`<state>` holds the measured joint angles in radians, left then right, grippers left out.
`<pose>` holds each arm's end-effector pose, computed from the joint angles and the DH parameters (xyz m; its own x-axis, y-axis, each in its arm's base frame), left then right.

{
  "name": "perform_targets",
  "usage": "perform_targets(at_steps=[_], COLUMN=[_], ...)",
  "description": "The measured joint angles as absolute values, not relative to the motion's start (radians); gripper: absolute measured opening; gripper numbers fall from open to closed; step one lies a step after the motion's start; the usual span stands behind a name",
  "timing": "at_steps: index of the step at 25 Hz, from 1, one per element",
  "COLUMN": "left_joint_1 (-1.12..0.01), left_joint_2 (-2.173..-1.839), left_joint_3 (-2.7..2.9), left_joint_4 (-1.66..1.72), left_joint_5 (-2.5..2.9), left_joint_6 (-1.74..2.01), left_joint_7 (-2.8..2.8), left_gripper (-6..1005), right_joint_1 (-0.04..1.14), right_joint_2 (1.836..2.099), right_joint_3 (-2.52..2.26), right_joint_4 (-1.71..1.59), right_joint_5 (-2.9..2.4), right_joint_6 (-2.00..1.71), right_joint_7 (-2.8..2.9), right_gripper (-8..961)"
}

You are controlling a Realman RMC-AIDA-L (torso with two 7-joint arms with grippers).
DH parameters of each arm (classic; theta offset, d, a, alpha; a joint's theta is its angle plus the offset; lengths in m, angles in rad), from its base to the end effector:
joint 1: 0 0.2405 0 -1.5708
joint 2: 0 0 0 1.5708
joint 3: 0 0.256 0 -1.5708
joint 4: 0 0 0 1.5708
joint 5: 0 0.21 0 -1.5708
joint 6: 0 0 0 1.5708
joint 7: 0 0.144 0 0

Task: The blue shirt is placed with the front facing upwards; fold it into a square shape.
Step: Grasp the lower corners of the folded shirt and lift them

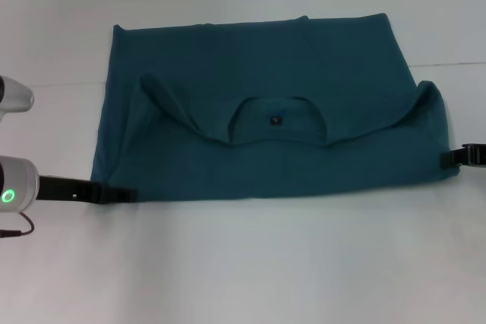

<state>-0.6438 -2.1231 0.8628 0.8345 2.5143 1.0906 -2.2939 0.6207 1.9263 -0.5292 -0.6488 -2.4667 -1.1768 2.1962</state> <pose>-0.2750 0.3960 -0.0049 0.5459 0.7896 0.2803 0.8057 -0.4028 -0.4343 0.3469 0.3843 0.0794 0.3463 -0.8151 -0.4645 -0.9143 -0.1823 -0.3618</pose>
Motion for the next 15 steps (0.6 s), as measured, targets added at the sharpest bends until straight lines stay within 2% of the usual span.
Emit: perform_targets(at_steps=[15], left_joint_1=[-0.666], left_joint_2=[-2.112], left_joint_3=[0.859], left_joint_4=[0.775], left_joint_5=[2.516], left_joint_6=[1.047], left_joint_7=[-2.295], left_gripper=[888], right_joint_1=[0.621], right_joint_2=[1.929], right_joint_3=[-0.529], right_joint_4=[-0.649], right_joint_5=[-2.471], right_joint_6=[-1.172], right_joint_7=[2.192], right_gripper=[61])
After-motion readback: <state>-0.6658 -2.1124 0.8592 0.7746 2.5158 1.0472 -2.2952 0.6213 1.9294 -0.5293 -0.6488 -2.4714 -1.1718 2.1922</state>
